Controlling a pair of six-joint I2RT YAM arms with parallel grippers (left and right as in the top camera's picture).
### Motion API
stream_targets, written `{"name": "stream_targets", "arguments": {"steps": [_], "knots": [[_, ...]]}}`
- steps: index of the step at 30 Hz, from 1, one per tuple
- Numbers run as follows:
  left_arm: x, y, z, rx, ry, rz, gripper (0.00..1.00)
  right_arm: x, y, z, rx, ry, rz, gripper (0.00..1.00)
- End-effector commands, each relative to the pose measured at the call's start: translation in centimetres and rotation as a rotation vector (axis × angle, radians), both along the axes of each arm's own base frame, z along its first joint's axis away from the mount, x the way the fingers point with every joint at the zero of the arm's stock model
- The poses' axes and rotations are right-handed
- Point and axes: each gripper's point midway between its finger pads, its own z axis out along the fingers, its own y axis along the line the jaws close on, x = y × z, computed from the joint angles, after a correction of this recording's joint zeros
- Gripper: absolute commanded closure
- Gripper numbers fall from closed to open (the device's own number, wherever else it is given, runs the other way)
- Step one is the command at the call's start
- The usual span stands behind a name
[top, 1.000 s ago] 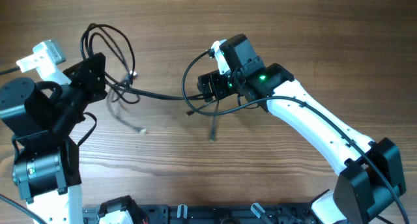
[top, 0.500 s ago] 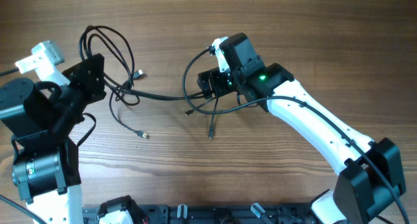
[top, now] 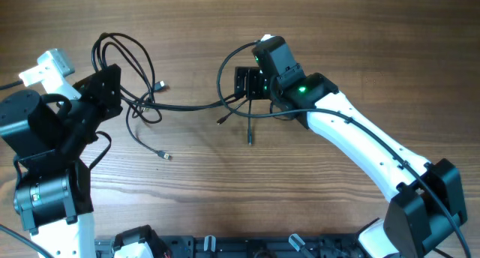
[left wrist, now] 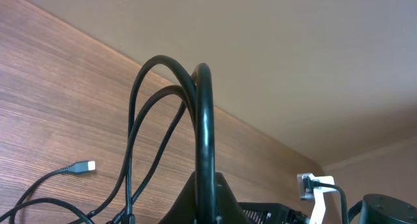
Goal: Untangle cables
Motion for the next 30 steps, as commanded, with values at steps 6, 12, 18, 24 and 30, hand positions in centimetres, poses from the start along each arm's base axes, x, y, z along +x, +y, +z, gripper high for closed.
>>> {"name": "stream_targets", "arguments": {"steps": [6, 12, 18, 24, 30], "knots": [[-0.4, 0.3, 1.2, 0.008, -0.033, 0.019, 0.96, 0.6, -0.8, -0.7, 0.048, 0.035, -0.156, 0.00], [-0.4, 0.3, 1.1, 0.007, -0.029, 0.019, 0.96, 0.9, -1.3, -0.6, 0.024, 0.016, -0.178, 0.00], [-0.4, 0.3, 0.6, 0.001, -0.007, 0.019, 0.96, 0.9, -1.4, -0.7, 0.020, 0.018, -0.177, 0.00], [0.3, 0.4, -2.4, -0.036, 0.114, 0.014, 0.96, 1.1, -1.9, -0.6, 0.000, 0.003, -0.198, 0.00], [1.4, 0.2, -6.8, -0.075, 0.278, -0.006, 0.96, 1.2, -2.0, -0.6, -0.019, -0.007, -0.183, 0.00]]}}
